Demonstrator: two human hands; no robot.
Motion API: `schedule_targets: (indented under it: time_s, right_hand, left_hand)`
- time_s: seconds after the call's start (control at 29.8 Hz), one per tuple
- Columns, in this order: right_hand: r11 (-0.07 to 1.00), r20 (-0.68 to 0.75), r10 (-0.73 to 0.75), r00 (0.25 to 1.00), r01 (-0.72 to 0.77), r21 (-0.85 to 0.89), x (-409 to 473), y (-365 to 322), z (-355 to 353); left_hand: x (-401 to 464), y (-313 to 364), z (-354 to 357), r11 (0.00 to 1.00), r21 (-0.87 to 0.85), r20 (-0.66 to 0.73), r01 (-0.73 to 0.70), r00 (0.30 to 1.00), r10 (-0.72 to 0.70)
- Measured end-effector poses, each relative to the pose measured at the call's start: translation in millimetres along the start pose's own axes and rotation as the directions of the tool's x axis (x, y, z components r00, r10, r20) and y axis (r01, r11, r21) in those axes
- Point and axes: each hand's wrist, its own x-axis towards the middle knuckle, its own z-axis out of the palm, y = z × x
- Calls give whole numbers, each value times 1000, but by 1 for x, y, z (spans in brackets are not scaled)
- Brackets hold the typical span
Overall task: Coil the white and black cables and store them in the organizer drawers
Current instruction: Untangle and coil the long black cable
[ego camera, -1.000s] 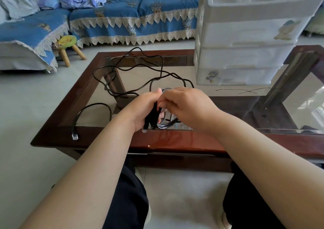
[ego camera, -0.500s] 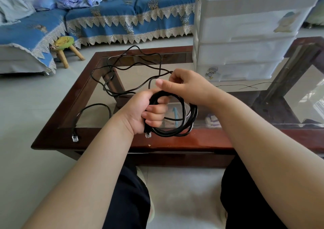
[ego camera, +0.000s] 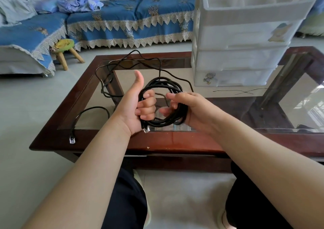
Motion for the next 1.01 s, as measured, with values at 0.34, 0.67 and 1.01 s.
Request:
schedule_targets:
  time_s: [0.34,0.67,1.01]
  right_hand:
    - [986,-268,-31,963,74,152,-8,5,4]
    - [680,-165,-74,983,-71,-729,-23,-23,-24]
    - [718,-132,-77,988,-37,-695,-27,-30,-31]
  left_hand:
    - [-1,-12,27,956,288,163,-54,987,7]
    - [-1,-8,20,912,410,80,7,996,-44]
    - [-7,-8,18,943,332,150,37,984,-91]
